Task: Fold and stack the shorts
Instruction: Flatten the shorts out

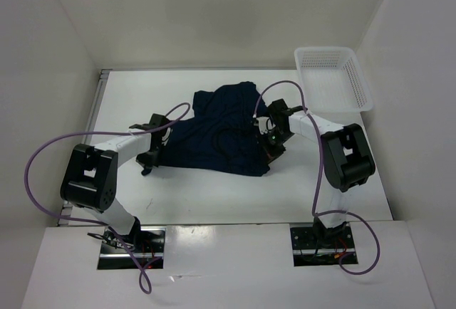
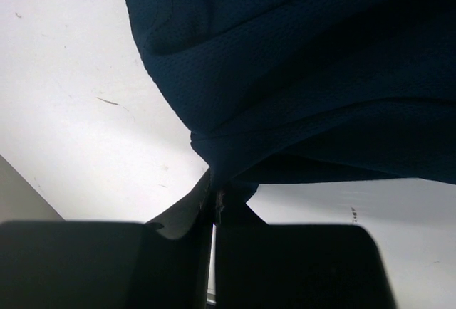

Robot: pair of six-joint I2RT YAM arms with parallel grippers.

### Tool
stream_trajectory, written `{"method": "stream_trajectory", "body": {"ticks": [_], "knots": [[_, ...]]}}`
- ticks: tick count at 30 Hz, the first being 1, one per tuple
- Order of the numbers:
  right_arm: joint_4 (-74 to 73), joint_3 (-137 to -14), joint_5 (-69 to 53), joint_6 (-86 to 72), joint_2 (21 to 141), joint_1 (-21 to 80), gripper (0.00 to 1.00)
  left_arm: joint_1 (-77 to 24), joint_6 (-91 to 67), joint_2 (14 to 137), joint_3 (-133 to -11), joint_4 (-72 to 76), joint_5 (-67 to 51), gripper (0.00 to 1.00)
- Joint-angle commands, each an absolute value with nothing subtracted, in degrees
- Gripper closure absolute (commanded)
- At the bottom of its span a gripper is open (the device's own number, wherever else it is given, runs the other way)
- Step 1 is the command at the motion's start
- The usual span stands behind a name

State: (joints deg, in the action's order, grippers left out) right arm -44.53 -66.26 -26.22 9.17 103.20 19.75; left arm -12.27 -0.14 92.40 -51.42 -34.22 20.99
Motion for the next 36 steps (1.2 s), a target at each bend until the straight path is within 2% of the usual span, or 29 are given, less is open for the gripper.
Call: {"method": "stream_trajectory", "body": {"ticks": [1,8,12,16,19,21,26,27,28,30,31,32,35,36], "knots": [[-45.1,-67.5,-26.6,10.7,101.2,20.3,1.00,-12.4,0.0,91.6,-50.6,-34.1,24.0,1.00],[-57.6,-72.0,-34.5,19.2,96.9,15.1,1.00,-12.4,0.0,79.8,-47.2,-40.0,30.0,1.00],[-63.0,-74.1,-37.6,24.3,98.6,11.4,1.00,-12.9,0.0,78.9,-46.3,-41.3,32.1,1.00],[-65.1,-74.6,-34.9,26.5,98.6,10.1,1.00,-13.4,0.0,77.7,-45.3,-43.7,29.4,0.99],[-68.2,-73.2,-30.1,29.9,98.1,11.8,1.00,-15.0,0.0,76.6,-43.2,-46.3,28.8,0.94],[-71.6,-67.2,-25.3,34.0,98.7,14.0,1.00,-15.6,0.0,75.8,-41.5,-46.8,28.3,0.93],[-70.2,-64.2,-22.4,34.0,98.7,16.9,1.00,-16.2,0.0,74.1,-41.5,-49.0,23.1,0.79],[-70.2,-64.2,-21.7,34.0,99.2,16.9,1.00,-16.2,0.0,74.1,-42.2,-50.7,21.9,0.75],[-70.2,-64.2,-21.2,34.0,99.2,16.9,0.99,-16.7,0.0,74.1,-42.2,-50.7,20.9,0.67],[-70.2,-62.9,-19.3,34.5,99.2,16.9,0.84,-16.7,0.0,74.1,-42.8,-51.2,20.9,0.58],[-70.2,-62.4,-19.2,34.5,99.2,16.9,0.80,-16.7,0.0,74.1,-43.4,-51.8,20.9,0.47],[-70.2,-62.4,-18.6,34.5,98.6,16.9,0.67,-16.7,0.0,73.6,-44.5,-52.3,20.9,0.02],[-68.7,-64.5,-17.0,32.8,97.2,16.9,0.36,-15.7,0.0,74.3,-48.9,-49.9,23.0,0.00],[-67.6,-66.0,-16.1,32.1,97.2,16.9,0.36,-14.5,0.0,75.2,-51.5,-49.1,22.2,0.00]]}}
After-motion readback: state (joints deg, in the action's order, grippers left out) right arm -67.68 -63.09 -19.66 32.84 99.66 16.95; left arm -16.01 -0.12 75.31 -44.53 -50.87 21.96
